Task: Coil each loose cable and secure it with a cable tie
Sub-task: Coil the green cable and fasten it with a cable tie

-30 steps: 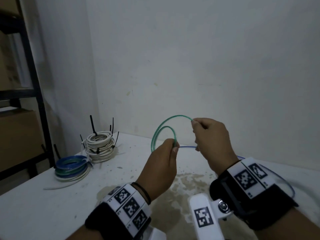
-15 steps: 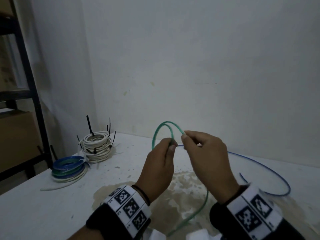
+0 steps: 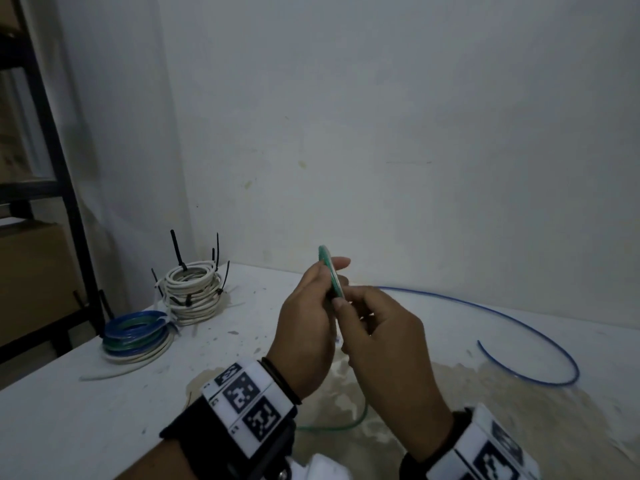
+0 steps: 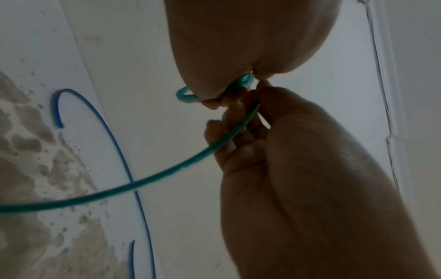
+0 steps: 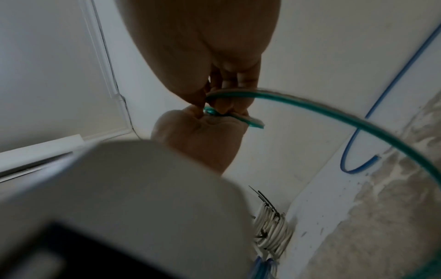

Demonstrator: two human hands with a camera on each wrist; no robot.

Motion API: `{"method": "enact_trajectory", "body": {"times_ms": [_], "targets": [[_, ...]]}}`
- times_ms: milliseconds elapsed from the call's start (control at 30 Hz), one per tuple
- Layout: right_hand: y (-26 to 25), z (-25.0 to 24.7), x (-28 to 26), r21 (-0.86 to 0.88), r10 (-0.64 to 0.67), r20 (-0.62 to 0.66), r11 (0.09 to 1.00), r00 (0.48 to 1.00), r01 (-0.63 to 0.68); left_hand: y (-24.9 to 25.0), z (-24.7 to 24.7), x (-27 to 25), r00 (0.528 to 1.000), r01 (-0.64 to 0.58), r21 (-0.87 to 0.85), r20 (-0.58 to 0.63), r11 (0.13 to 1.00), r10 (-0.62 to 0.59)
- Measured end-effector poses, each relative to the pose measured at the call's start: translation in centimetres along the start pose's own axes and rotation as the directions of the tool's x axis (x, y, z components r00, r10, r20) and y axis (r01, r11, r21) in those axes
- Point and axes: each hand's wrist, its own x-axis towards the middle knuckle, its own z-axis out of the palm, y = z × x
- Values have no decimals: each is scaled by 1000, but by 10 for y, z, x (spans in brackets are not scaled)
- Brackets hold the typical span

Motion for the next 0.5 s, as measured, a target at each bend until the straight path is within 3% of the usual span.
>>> {"method": "enact_trajectory", "body": {"times_ms": [200, 333, 500], "targets": [[10, 7, -18, 20, -1, 64, 1000, 998, -1, 10, 1, 5, 1000, 7, -80, -14, 997, -8], [16, 5, -26, 17, -18, 174, 1000, 985, 15, 25, -5, 10, 999, 20, -120, 47, 993, -14], [35, -5, -23, -125, -59, 293, 987, 954, 100, 41, -13, 11, 987, 120, -172, 125, 978, -99]]}}
